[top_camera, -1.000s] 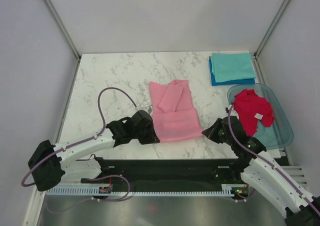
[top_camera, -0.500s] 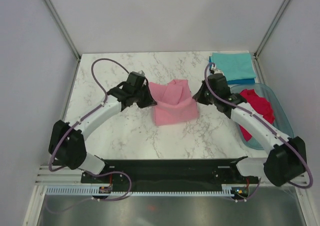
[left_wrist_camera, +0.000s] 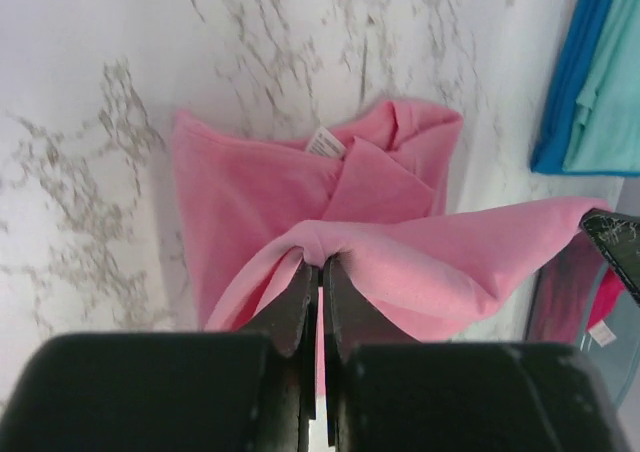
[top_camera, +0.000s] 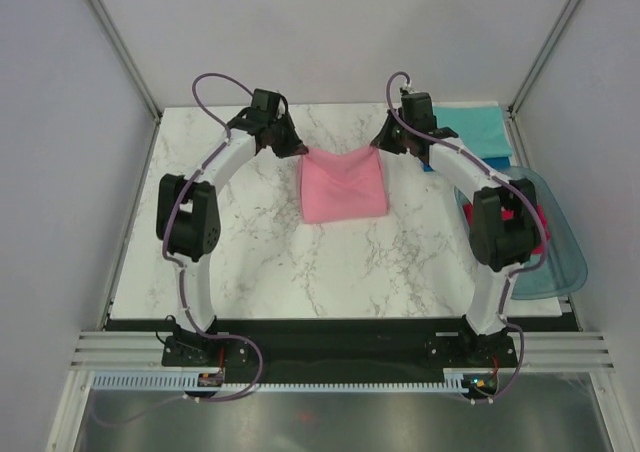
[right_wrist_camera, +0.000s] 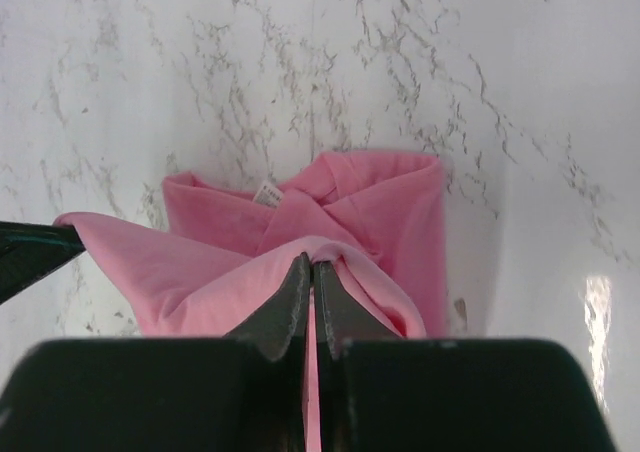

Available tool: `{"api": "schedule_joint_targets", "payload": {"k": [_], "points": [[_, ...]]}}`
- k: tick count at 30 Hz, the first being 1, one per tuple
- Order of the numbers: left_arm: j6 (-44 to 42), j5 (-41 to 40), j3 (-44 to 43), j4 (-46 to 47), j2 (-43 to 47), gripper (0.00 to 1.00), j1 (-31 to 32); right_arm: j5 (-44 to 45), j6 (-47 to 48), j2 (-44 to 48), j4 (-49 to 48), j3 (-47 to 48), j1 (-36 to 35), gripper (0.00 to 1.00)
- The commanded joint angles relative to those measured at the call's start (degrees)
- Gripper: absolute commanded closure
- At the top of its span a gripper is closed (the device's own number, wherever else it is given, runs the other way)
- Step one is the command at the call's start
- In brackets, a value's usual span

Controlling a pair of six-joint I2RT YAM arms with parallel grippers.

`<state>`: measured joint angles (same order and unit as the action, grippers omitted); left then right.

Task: Fold and stack the t-shirts
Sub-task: Fold the tshirt

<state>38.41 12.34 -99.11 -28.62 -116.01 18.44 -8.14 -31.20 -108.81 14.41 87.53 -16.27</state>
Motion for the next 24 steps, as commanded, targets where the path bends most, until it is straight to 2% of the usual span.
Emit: {"api": "schedule_joint_targets", "payload": {"k": [1,4,5,6,7,10,13,18,20,24], "points": [[-3.3,2.3,-8.3,0.2,-6.7,0.98,-1.6,-4.8,1.8,-9.1,-4.6,7.7,1.2,0.94],[-4.2,1.6,-14.1,0.8,-12.6,0.97,-2.9,-8.0,1.8,-17.8,-3.9,16.8,2.2,0.89],[-5.4,1.6,-17.7,0.8,-15.8,0.89,-3.6,-8.7,2.0,-20.6,-3.8,20.0,2.6,0.78],[-5.7,1.6,-19.3,0.6,-17.4,0.82,-3.9,-8.7,2.0,-21.6,-3.8,21.4,2.8,0.78],[-5.8,2.2,-20.6,0.6,-18.5,0.76,-4.5,-9.5,2.7,-22.4,-3.3,22.5,3.1,0.67],[-6.6,3.0,-22.6,0.6,-19.8,0.66,-6.3,-9.4,4.6,-22.5,-0.4,24.6,4.1,0.54],[-8.4,2.5,-20.3,0.7,-16.9,0.63,-6.9,-8.4,6.1,-18.4,0.1,19.9,4.8,0.50],[-10.1,8.7,-11.9,2.9,-12.3,0.66,-6.3,-10.5,11.2,-10.7,1.8,10.0,4.8,0.42],[-10.5,12.2,-9.6,4.8,-10.9,0.66,-5.9,-10.8,13.1,-9.0,2.0,6.3,4.8,0.40],[-11.4,12.6,-4.5,9.0,-9.7,0.67,-4.7,-14.7,15.0,-6.2,2.5,1.8,4.8,0.39]]}}
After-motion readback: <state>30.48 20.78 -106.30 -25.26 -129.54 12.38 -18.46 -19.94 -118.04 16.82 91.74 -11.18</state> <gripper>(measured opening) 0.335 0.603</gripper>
